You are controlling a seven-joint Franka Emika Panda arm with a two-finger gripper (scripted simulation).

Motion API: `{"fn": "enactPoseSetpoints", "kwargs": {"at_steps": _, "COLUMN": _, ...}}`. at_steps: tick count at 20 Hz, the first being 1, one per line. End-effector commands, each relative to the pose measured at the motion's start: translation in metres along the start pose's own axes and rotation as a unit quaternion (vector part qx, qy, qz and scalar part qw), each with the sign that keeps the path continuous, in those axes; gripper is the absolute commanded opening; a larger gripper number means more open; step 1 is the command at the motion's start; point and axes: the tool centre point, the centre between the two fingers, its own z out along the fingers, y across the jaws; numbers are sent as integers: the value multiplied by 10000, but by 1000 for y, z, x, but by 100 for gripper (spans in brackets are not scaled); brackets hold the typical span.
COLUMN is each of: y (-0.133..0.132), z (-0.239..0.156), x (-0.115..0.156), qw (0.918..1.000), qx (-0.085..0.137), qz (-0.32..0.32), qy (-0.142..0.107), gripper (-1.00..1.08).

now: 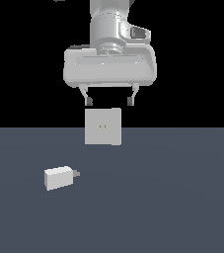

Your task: Plug the charger into the wall socket.

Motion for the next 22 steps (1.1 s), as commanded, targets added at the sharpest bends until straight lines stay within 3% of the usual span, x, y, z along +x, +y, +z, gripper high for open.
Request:
{"fn": "enactPoseSetpoints", "kwargs": {"at_steps": 1, "y": -2, "z": 3, "x": -4, "qw": 9999, "qx": -13, "qz": 135, "qy": 34, "gripper": 100}}
{"fn": "enactPoseSetpoints", "kwargs": {"at_steps": 11, "y": -13, "z": 18, "x": -24, "qw": 9950, "qx": -98, "qz": 965, "qy": 244, "gripper": 100}}
{"fn": "enactPoseSetpoints", "kwargs": {"at_steps": 22, "y": -29, "z": 38, "x": -43, "qw": 9803, "qx": -196, "qz": 1906, "qy": 481, "gripper": 100}}
